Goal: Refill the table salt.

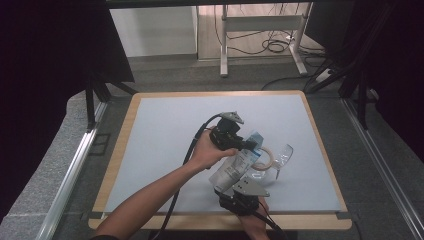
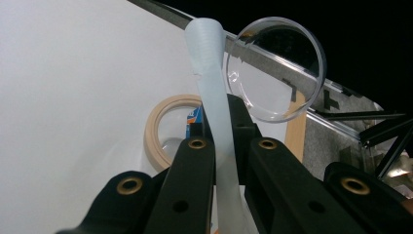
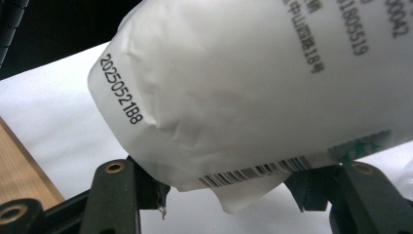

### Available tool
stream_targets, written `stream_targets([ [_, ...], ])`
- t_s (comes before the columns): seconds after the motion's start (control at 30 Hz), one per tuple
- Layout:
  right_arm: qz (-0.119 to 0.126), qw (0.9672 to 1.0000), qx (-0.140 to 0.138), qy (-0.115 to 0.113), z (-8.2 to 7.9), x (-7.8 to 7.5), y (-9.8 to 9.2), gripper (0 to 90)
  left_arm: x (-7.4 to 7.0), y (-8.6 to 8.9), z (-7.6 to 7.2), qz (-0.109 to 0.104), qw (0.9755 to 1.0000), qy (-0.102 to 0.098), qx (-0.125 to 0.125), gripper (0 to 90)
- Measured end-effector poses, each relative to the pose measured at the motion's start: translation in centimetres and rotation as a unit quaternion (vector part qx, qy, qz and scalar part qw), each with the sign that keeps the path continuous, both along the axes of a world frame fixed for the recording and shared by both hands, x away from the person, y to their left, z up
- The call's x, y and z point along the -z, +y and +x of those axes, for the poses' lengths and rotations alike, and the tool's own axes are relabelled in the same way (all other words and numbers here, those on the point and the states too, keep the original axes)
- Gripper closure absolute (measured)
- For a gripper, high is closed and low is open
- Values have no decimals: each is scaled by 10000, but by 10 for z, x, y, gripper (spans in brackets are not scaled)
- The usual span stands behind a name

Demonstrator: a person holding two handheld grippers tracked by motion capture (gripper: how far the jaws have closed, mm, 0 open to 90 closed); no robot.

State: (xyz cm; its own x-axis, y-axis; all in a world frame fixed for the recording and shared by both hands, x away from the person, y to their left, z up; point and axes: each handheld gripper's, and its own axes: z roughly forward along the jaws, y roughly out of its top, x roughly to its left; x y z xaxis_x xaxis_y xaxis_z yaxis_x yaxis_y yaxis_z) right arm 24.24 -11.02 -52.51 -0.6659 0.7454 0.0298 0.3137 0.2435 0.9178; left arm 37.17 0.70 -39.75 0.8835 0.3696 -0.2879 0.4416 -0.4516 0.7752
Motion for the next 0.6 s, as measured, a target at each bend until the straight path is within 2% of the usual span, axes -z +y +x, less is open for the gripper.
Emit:
stream_targets([
  [0.07, 0, 10000, 28, -28, 1, -1, 0, 433, -1, -2, 0, -62, 10000, 17, -27, 900],
  [0.1, 7, 10000, 52, -38, 1, -1, 0, 433, -2, -1, 1, -16, 10000, -9, 20, 900],
  [0.13, 18, 10000, 65, -39, 1, -1, -1, 432, -2, -2, 0, -82, 10000, 21, -13, 900],
  [0.3, 48, 9999, 143, -54, 3, -3, -2, 433, -4, -5, 4, -68, 10000, 0, -8, 900],
  [0.5, 111, 9997, 216, 15, 7, -2, -4, 434, -3, -9, 9, 72, 10000, -24, 18, 900],
  [0.6, 132, 9996, 250, 35, 8, -1, -4, 434, -3, -10, 11, 70, 10000, -11, 4, 900],
])
